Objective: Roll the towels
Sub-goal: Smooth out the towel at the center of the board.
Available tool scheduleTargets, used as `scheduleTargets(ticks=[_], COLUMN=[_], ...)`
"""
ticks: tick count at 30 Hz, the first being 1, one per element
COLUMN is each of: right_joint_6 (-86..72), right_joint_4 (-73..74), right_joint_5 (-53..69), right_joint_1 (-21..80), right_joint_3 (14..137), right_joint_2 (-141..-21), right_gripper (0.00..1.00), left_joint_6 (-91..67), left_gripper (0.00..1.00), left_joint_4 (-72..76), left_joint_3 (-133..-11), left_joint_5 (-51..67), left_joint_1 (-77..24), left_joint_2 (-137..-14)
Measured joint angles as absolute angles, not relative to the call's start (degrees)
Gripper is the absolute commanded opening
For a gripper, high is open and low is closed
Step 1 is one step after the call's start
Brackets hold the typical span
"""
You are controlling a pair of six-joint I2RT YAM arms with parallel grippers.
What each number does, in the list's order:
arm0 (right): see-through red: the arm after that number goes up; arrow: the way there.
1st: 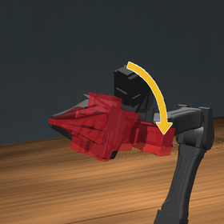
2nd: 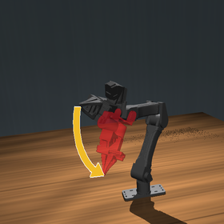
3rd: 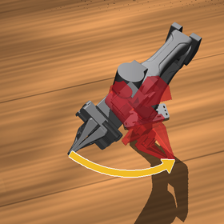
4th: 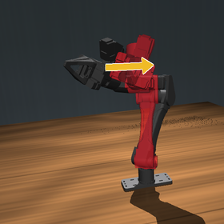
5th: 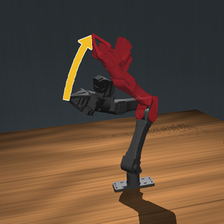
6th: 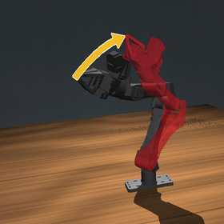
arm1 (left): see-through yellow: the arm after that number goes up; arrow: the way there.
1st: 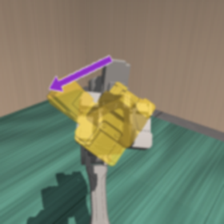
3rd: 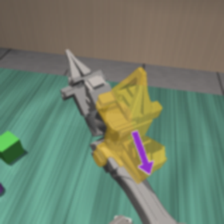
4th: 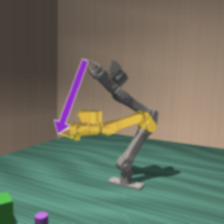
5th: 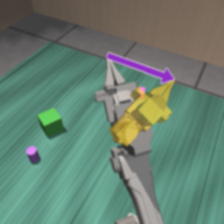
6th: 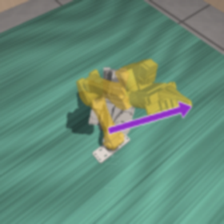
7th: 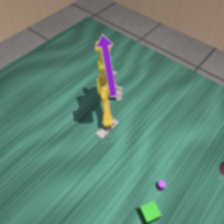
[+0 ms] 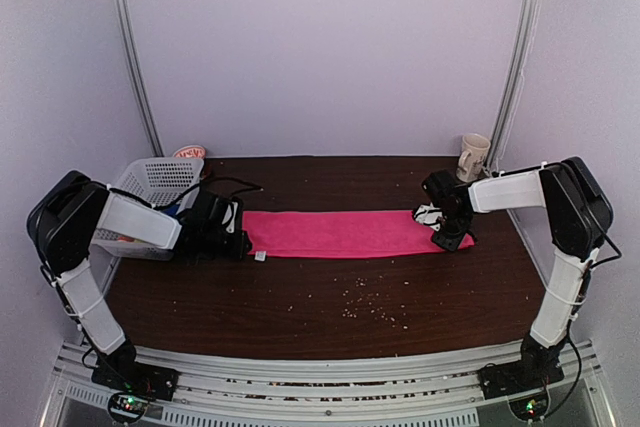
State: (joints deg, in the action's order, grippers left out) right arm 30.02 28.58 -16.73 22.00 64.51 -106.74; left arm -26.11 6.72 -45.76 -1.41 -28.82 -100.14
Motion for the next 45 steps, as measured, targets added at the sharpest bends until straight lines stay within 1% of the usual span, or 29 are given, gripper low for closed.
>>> scheduleTargets(ticks=[6,13,20,35,38,45], right_joint_6=[30.0,30.0,30.0,30.0,30.0,30.0], right_joint_4=[28.6,28.6,28.6,28.6,28.6,28.6], right_joint_5=[-16.8,-16.8,-16.8,-16.7,-16.7,-16.7], right_joint_1=[22.0,22.0,22.0,22.0,22.0,22.0], right_joint_3=[64.5,64.5,64.5,64.5,64.5,64.5], right_joint_2=[-106.7,-106.7,-106.7,-106.8,-106.8,-106.8], right_gripper=[0.42,0.42,0.42,0.41,0.41,0.41], left_joint_6=[-26.8,-27.2,-27.4,-28.5,-28.6,-28.9], left_gripper=[0.33,0.27,0.3,0.27,0.26,0.19], left_joint_4=[7.6,7.7,8.0,9.4,9.5,10.0], left_joint_3=[-45.8,-45.6,-44.8,-43.7,-43.6,-43.6], left_joint_5=[0.0,0.5,0.4,1.8,1.8,2.0], left_joint_1=[-28.5,-28.5,-28.5,-28.5,-28.5,-28.5], left_joint_2=[-100.8,-100.8,-100.2,-99.2,-99.2,-99.9])
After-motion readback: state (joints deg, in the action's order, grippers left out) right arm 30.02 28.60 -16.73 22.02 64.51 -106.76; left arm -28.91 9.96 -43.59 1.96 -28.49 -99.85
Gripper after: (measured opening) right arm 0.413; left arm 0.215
